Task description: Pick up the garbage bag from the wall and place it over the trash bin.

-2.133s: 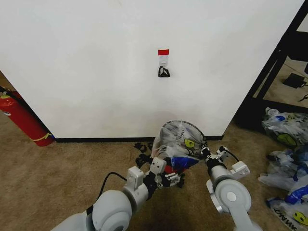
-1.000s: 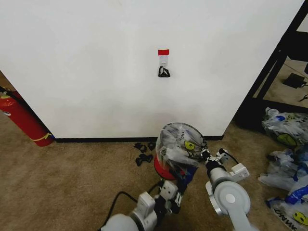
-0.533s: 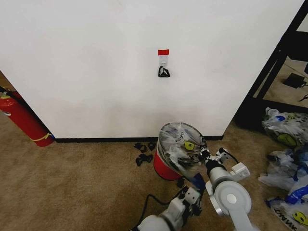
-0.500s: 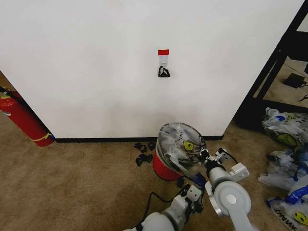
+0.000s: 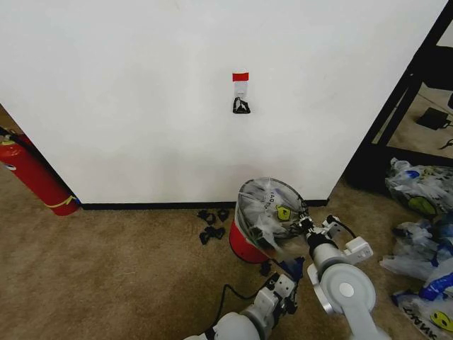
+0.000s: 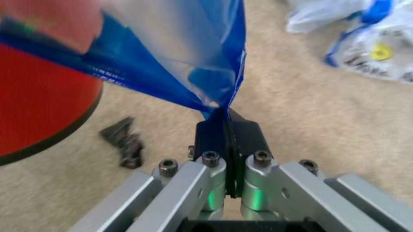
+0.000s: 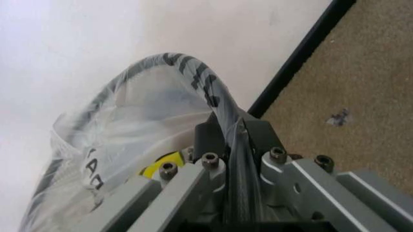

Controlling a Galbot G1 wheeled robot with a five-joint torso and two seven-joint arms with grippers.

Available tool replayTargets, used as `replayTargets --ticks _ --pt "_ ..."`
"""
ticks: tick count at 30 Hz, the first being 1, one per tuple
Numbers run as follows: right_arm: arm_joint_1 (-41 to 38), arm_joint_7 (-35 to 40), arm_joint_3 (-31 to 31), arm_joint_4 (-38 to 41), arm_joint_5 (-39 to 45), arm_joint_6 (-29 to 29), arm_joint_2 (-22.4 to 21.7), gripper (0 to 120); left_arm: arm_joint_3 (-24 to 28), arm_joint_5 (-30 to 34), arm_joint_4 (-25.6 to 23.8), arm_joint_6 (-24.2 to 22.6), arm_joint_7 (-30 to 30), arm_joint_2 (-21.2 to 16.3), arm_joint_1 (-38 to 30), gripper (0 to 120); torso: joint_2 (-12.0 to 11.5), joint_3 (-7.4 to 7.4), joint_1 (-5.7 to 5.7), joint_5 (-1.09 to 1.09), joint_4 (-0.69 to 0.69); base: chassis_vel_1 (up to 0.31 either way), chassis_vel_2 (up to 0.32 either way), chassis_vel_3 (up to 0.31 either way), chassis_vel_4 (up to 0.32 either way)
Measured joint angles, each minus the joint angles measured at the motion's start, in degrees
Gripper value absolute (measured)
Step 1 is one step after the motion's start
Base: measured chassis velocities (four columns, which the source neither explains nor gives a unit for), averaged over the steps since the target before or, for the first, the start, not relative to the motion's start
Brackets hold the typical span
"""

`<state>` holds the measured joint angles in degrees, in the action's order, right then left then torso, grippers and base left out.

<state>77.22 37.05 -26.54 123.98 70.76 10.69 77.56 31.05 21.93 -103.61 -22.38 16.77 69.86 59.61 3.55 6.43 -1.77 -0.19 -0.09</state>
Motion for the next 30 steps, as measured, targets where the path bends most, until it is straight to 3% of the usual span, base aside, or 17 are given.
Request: replayTargets --ticks 10,17,19,22,26,30 --pt "1.74 -0.08 -0.01 2.14 0.16 -0.03 -0.02 1 -2.22 -0.42 -0.38 -0.12 2.05 -0.04 1.78 0 0.00 0.00 0.00 -0.02 -0.01 0.000 0.000 0.000 0.000" --pt "0.58 -0.44 -0.74 0.06 -0.35 -0.39 -0.41 1 -4.86 -1.37 -9.27 0.51 0.40 -7.94 5.83 30 0.00 0.00 0.00 -0.07 0.03 0.000 0.000 0.000 0.000" --pt "0.38 -0.50 -0.80 -0.26 -0.49 -0.44 -0.41 1 -5.87 -0.95 -10.12 1.58 0.33 -8.78 6.23 33 0.00 0.00 0.00 -0.05 0.02 0.000 0.000 0.000 0.000" --pt "0.01 -0.64 -0.84 -1.18 -1.01 -0.52 -0.26 1 -8.45 2.19 -12.59 5.03 0.77 -10.75 6.75 45 0.00 0.00 0.00 -0.07 0.01 0.000 0.000 0.000 0.000" --pt "-0.33 -0.96 -0.86 -2.10 -1.86 -0.70 -0.34 1 -12.88 5.90 -17.82 6.04 0.05 -14.65 8.06 58 0.00 0.00 0.00 -0.06 -0.01 0.000 0.000 0.000 0.000" --pt "-0.31 -1.68 -0.74 -2.45 -3.71 -0.84 -0.91 1 -21.19 14.10 -27.89 5.07 0.14 -19.36 8.35 73 0.00 0.00 0.00 -0.04 0.04 0.000 0.000 0.000 0.000"
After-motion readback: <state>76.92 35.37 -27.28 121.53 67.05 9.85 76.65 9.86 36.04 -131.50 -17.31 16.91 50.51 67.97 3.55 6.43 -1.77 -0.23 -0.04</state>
